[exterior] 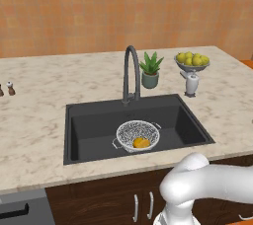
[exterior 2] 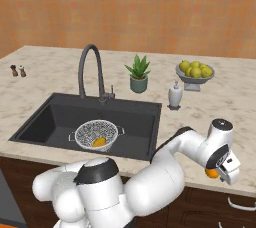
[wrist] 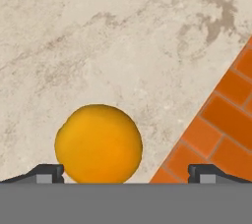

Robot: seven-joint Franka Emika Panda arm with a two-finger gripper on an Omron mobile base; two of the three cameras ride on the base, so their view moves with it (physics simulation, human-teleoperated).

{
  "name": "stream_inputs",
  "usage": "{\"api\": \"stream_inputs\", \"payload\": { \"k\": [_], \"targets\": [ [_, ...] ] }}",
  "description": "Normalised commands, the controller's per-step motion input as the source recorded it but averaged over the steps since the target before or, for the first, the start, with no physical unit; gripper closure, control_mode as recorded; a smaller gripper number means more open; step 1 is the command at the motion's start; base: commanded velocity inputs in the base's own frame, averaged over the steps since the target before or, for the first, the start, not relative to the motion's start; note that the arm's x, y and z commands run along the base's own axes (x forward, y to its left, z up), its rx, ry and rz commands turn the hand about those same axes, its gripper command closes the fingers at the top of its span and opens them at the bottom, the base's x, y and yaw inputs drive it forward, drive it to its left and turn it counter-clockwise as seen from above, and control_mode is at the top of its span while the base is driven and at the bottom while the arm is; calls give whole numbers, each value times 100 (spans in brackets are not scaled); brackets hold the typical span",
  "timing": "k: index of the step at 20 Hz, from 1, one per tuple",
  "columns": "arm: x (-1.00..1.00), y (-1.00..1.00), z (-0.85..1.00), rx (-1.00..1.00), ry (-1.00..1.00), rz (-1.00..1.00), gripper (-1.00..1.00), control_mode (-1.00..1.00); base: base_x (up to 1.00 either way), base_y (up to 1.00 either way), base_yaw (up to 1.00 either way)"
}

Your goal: Put the colander in the sink, put the orange, mango, mango in the colander, and turn on the sink faucet and pour water over the colander.

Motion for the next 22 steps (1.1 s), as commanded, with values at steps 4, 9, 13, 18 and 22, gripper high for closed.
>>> {"api": "stream_inputs", "payload": {
  "k": [4, 9, 13, 18, 22],
  "targets": [
    [11, 10, -9, 0, 0, 0, -100, -100, 0, 0, 0],
    [19, 1, -15, 0, 0, 0, -100, -100, 0, 0, 0],
    [14, 0, -24, 0, 0, 0, -100, -100, 0, 0, 0],
    [9, -3, -18, 0, 0, 0, -100, -100, 0, 0, 0],
    [-1, -9, -27, -2, 0, 0, 100, -100, 0, 0, 0]
  ]
}}
